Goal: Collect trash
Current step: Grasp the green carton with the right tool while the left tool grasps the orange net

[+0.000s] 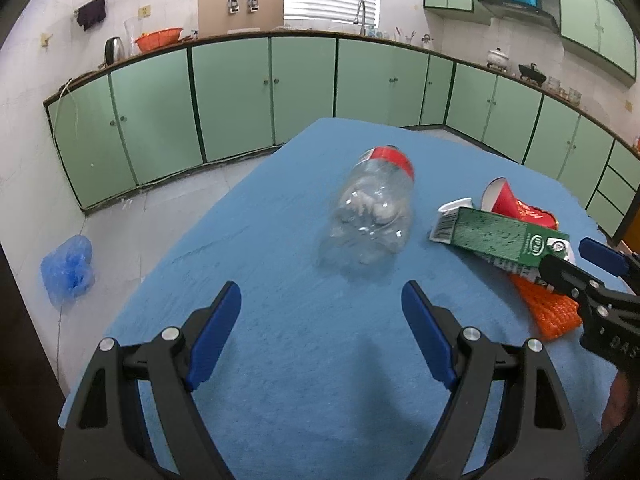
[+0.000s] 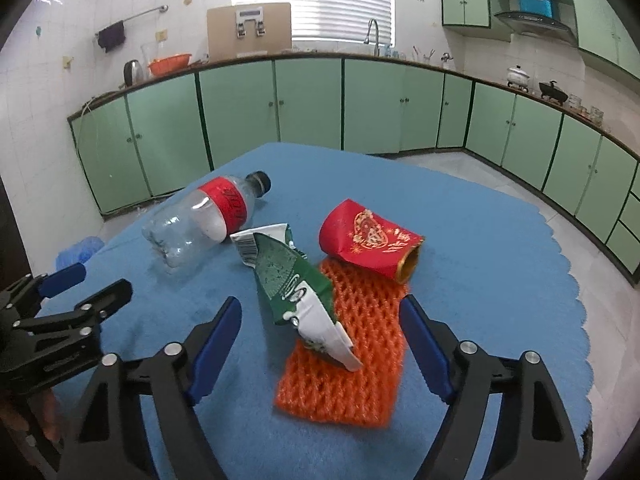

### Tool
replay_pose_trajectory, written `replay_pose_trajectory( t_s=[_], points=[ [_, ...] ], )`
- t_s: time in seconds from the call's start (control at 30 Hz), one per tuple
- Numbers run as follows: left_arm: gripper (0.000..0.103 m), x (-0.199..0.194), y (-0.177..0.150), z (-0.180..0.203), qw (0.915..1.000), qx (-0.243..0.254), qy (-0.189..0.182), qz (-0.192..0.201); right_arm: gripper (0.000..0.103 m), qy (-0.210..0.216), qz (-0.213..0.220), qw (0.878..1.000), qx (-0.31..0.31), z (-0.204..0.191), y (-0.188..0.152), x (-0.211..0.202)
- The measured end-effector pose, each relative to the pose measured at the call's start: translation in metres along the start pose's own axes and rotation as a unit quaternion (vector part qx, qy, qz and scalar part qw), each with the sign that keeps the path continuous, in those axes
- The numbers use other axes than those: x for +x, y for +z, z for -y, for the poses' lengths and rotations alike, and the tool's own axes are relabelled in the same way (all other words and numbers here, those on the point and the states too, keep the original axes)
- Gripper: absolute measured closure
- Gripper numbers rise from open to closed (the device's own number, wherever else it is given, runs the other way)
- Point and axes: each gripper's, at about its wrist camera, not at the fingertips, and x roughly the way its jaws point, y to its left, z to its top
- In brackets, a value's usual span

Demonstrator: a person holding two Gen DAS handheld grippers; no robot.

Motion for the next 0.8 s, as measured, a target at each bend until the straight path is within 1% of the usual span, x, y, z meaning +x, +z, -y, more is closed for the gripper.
replay_pose_trajectory(
  t_s=[0.13,0.2,0.23,0.3,0.37,0.43,0.5,0.7,0.8],
  points=[
    [0.023,0.002,-0.003,-0.002,1.0,-0.007,-0.002,-0.005,0.029,-0.001,-0.008,1.0,-0.008,-0.003,0.004,0.012],
    [0.023,0.002,-0.003,-0.002,1.0,-0.008,-0.003,-0.005,0.04,0.006,-0.016,1.0,-0.006,-0.003,0.005,0.017],
    [0.023,0.003,-0.004,-0.002,0.9999,-0.008,-0.003,-0.005,0.042,0.009,-0.02,1.0,-0.005,-0.003,0.005,0.018],
    [0.023,0.004,-0.004,-0.002,0.9999,-0.009,-0.005,-0.006,0.053,0.015,-0.027,1.0,-0.003,-0.001,0.003,0.02],
    [0.023,0.003,-0.004,0.0,0.9999,-0.009,-0.006,-0.006,0.061,0.022,-0.034,0.999,-0.001,0.0,0.0,0.021],
    [0.023,0.003,-0.003,0.001,0.9999,-0.008,-0.006,-0.005,0.064,0.028,-0.035,0.999,0.002,0.002,-0.001,0.02],
    [0.023,0.002,-0.003,0.003,0.9999,-0.007,-0.007,-0.005,0.073,0.032,-0.029,0.999,0.003,0.003,-0.001,0.016],
    [0.023,-0.004,-0.002,0.014,0.9999,0.0,-0.013,0.0,0.073,0.042,-0.012,0.999,0.006,0.008,0.0,-0.001],
    [0.023,-0.008,-0.001,0.022,0.9998,0.006,-0.018,0.002,0.073,0.059,0.005,0.998,0.017,0.014,0.001,-0.017]
  ],
)
